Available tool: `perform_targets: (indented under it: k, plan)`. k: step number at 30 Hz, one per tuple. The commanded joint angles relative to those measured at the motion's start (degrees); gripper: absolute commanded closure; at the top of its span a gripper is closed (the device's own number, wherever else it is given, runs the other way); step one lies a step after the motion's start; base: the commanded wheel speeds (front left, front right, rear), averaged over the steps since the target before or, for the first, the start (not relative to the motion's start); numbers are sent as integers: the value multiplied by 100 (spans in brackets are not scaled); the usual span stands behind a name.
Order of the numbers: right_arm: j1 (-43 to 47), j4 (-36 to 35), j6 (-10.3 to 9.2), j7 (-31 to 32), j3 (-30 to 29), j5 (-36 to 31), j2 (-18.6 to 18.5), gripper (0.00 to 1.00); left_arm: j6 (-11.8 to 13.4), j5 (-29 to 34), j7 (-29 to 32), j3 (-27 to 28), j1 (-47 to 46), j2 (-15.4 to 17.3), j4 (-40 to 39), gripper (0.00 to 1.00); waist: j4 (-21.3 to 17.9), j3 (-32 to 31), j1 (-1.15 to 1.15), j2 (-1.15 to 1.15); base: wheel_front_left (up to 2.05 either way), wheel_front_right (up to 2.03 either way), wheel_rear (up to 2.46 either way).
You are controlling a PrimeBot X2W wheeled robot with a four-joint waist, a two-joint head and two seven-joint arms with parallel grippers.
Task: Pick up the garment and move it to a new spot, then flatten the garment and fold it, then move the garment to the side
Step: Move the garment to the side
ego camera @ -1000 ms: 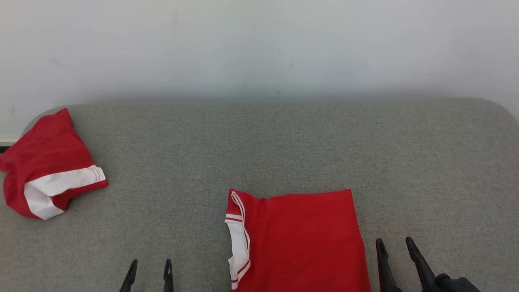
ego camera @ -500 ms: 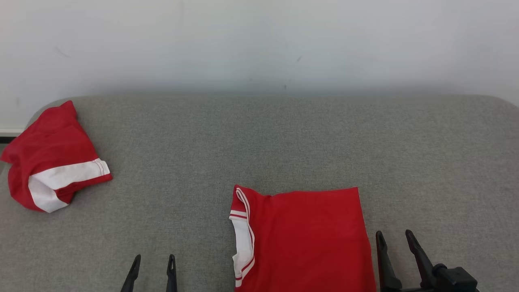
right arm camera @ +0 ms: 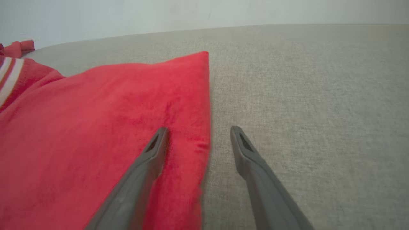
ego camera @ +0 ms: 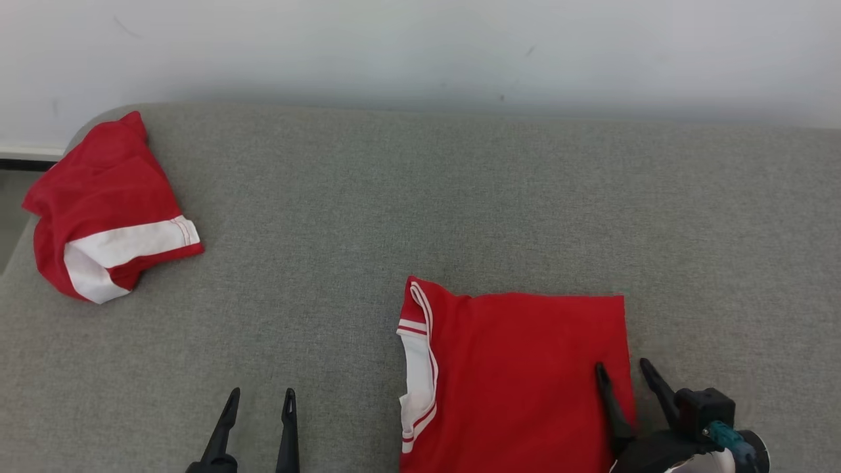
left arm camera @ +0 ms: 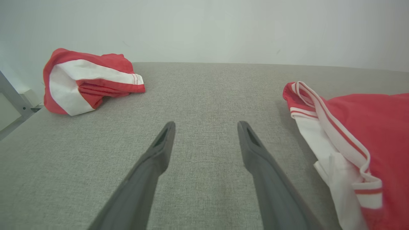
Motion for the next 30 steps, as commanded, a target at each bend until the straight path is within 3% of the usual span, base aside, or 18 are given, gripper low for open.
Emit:
perform_targets:
  k: [1,5,7,8,21,27,30]
  plan:
    - [-81,143,-15,0,82,44,-25,0,23,-10,-18,-7,-52,-6,14,0,114,120,-1,-1,0,0,0]
    - [-252,727,-15,22,383,237,-61,0,42,-52,-18,-47,-93,-5,33,0,155,147,-1,-1,0,0,0]
    - [-299,959,-15,42,574,364,-66,73,64,-69,-18,-54,-109,-6,33,0,159,141,-1,-1,0,0,0]
    - [-325,1044,-15,45,666,416,-90,100,75,-71,-18,-55,-114,-5,33,0,154,137,-1,-1,0,0,0]
    - [-1274,924,-16,0,1195,891,-751,100,37,-178,-18,-219,-264,-6,38,0,10,247,-1,-1,0,0,0]
    - [-2279,977,-16,21,1413,1074,-1350,100,1,-237,-18,-313,-472,-5,-102,0,-40,640,-1,-1,0,0,0]
    - [-2919,1051,-16,138,1494,1148,-1864,100,20,-232,-18,-455,-712,-5,-268,0,-39,1091,-1,-1,0,0,0]
